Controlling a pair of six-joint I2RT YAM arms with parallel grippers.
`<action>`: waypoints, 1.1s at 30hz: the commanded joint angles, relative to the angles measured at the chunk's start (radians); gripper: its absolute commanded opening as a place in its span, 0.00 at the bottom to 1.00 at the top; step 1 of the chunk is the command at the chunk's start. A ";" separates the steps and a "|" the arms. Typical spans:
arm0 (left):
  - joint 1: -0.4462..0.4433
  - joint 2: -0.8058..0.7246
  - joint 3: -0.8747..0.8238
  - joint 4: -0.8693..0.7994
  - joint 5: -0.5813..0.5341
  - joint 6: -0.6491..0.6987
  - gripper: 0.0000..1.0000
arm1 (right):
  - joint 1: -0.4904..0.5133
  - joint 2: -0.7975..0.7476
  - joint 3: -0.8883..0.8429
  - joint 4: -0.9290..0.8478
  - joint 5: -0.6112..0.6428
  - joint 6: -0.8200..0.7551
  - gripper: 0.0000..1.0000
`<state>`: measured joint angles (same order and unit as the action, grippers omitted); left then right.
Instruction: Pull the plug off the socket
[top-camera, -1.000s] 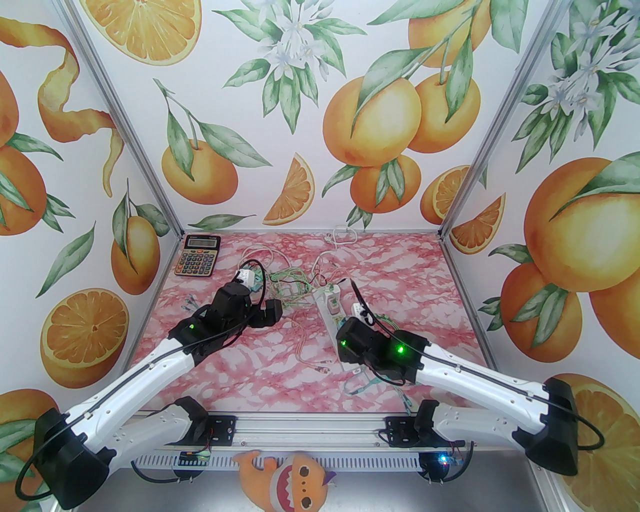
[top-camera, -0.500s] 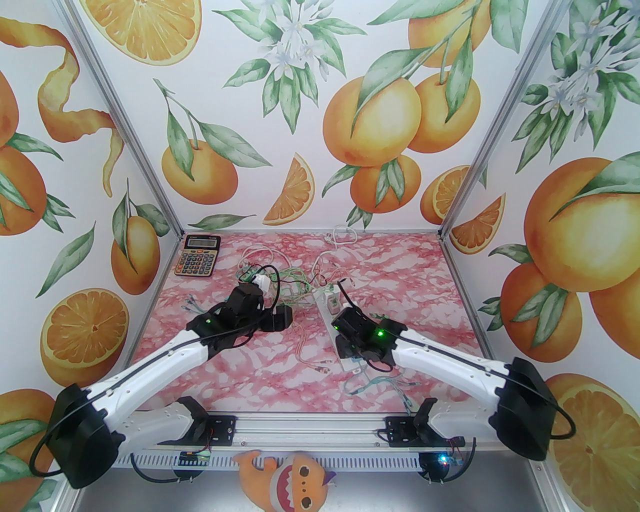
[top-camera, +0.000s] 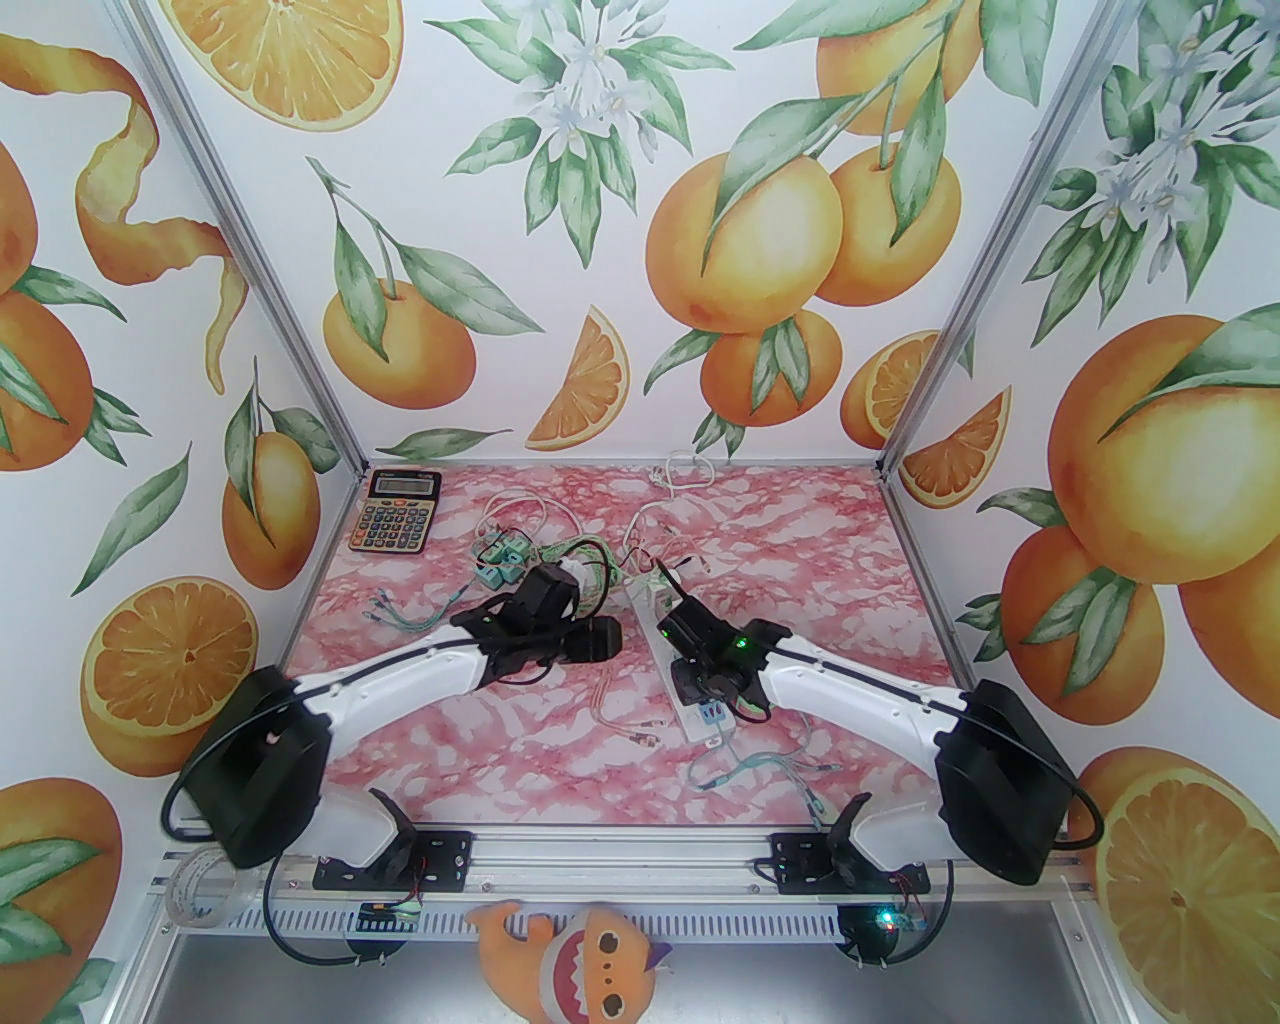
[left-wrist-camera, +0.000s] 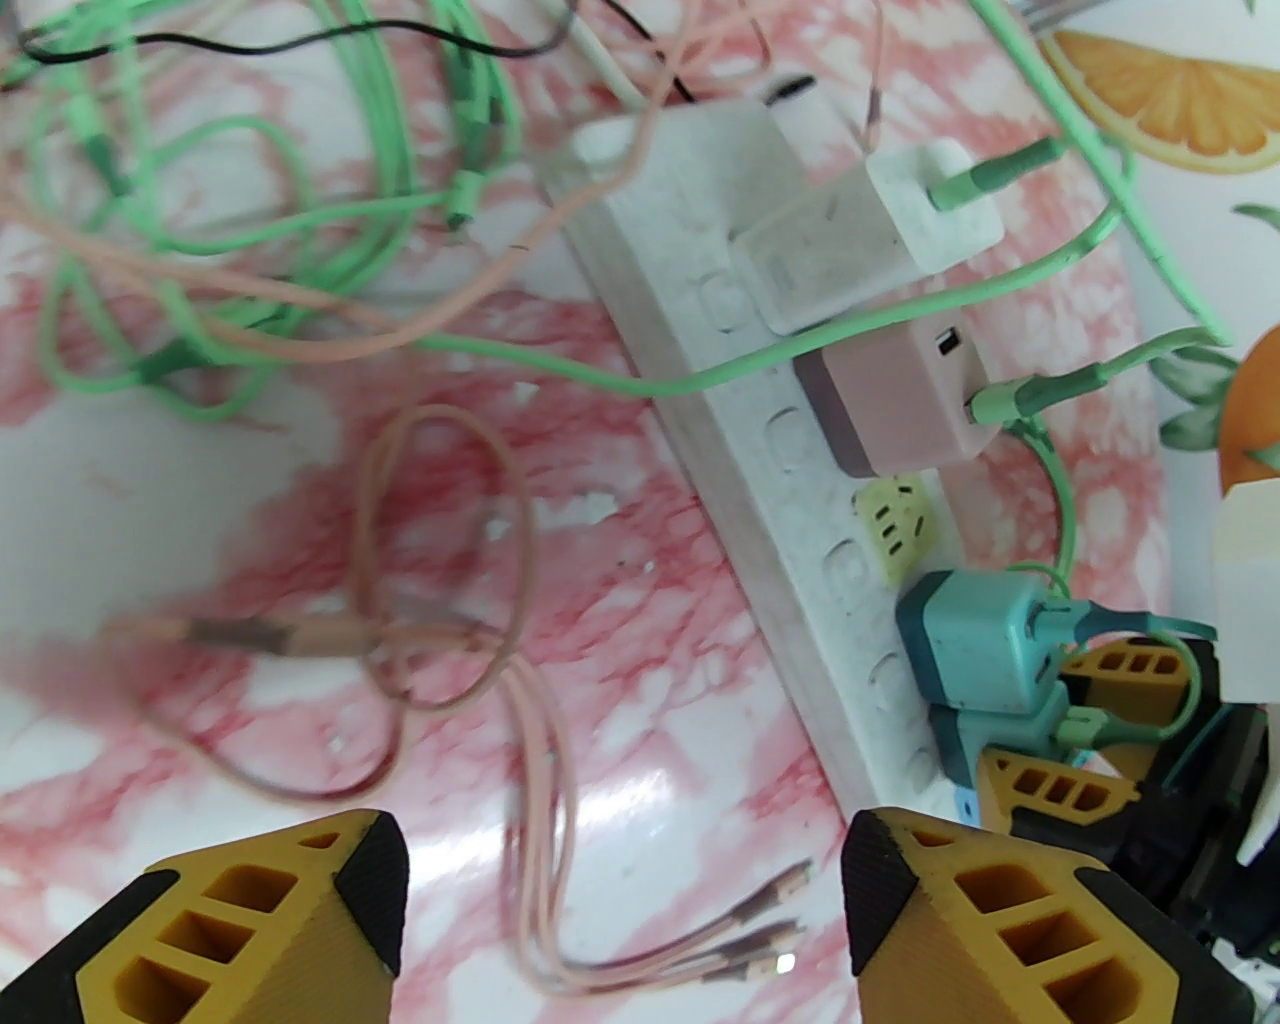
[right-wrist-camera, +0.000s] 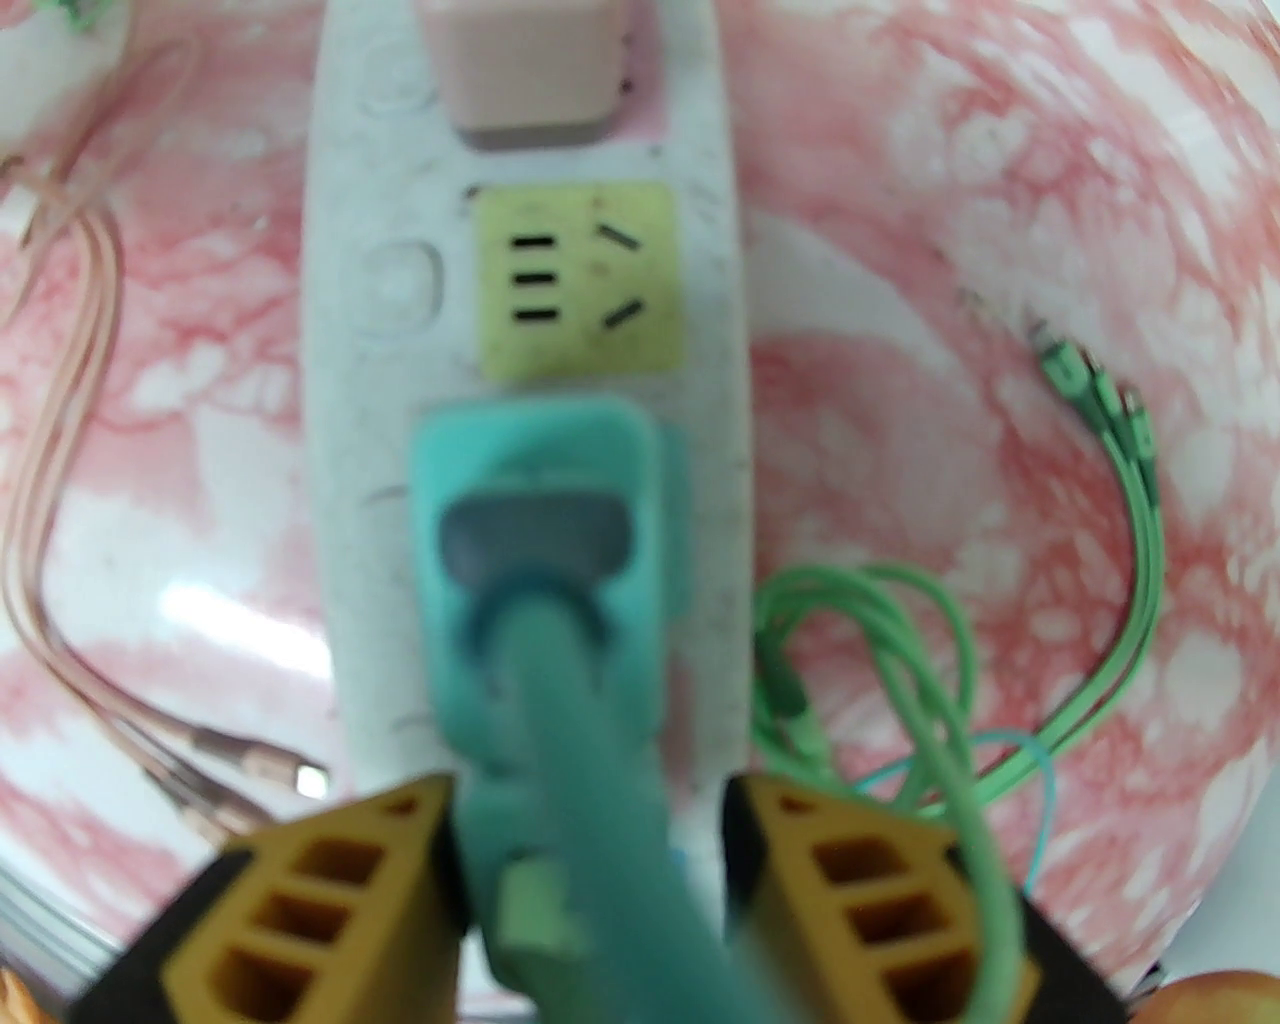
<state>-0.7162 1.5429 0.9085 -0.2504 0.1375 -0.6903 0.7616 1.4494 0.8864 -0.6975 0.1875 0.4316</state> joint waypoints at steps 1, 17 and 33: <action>-0.033 0.072 0.075 0.067 0.037 -0.021 0.71 | -0.023 0.022 0.013 0.026 -0.030 -0.041 0.46; -0.075 0.364 0.249 0.065 0.091 -0.053 0.58 | -0.025 -0.021 -0.043 0.061 -0.062 -0.031 0.30; -0.087 0.359 0.207 0.058 0.108 -0.016 0.53 | -0.024 -0.022 -0.054 0.082 -0.080 -0.017 0.28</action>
<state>-0.7887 1.9213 1.1385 -0.1822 0.2371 -0.7296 0.7406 1.4246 0.8463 -0.6312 0.1375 0.4000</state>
